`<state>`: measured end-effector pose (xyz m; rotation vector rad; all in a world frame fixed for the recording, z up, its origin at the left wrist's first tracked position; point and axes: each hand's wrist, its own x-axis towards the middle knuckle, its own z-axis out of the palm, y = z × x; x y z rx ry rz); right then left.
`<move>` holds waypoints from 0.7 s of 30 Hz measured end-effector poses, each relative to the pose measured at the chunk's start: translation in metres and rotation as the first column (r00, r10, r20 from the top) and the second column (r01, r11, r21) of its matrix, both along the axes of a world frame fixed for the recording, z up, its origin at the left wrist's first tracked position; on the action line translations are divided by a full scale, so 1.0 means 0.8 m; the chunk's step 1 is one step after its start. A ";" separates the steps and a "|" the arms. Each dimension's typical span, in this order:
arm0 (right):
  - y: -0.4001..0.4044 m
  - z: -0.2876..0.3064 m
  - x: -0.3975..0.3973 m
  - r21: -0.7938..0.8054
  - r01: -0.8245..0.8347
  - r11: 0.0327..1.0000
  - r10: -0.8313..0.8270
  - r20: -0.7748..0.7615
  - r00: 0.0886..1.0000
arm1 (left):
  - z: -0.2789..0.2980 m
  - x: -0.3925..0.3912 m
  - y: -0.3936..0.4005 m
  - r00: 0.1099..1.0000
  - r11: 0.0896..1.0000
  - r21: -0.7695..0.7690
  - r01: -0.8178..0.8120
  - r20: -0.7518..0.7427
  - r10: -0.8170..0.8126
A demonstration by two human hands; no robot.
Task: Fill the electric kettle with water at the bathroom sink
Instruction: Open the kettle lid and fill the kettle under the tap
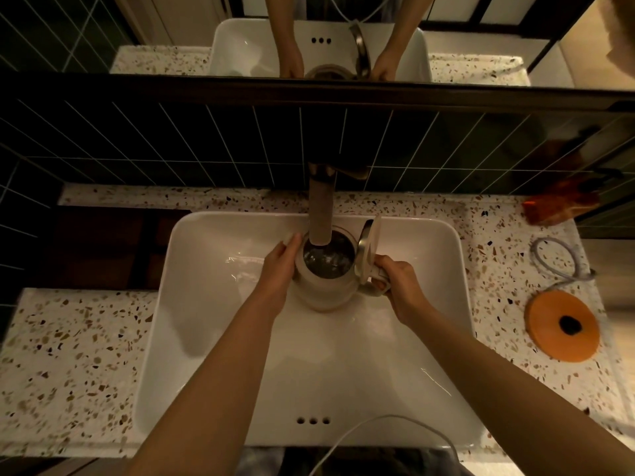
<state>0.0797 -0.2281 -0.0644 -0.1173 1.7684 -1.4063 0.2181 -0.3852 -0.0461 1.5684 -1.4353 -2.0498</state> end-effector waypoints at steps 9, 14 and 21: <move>0.000 0.001 0.003 -0.008 -0.003 1.000 0.003 0.006 1.000 | 0.002 -0.005 0.012 0.997 0.997 0.034 -0.073 0.004 0.073; 0.001 -0.001 0.003 -0.019 0.014 1.000 -0.013 0.013 1.000 | 0.006 -0.008 0.012 0.998 0.998 0.022 -0.065 0.010 0.064; 0.000 0.003 0.006 -0.001 0.009 1.000 -0.009 0.006 1.000 | 0.012 -0.011 0.009 0.999 1.000 -0.025 -0.018 0.050 0.019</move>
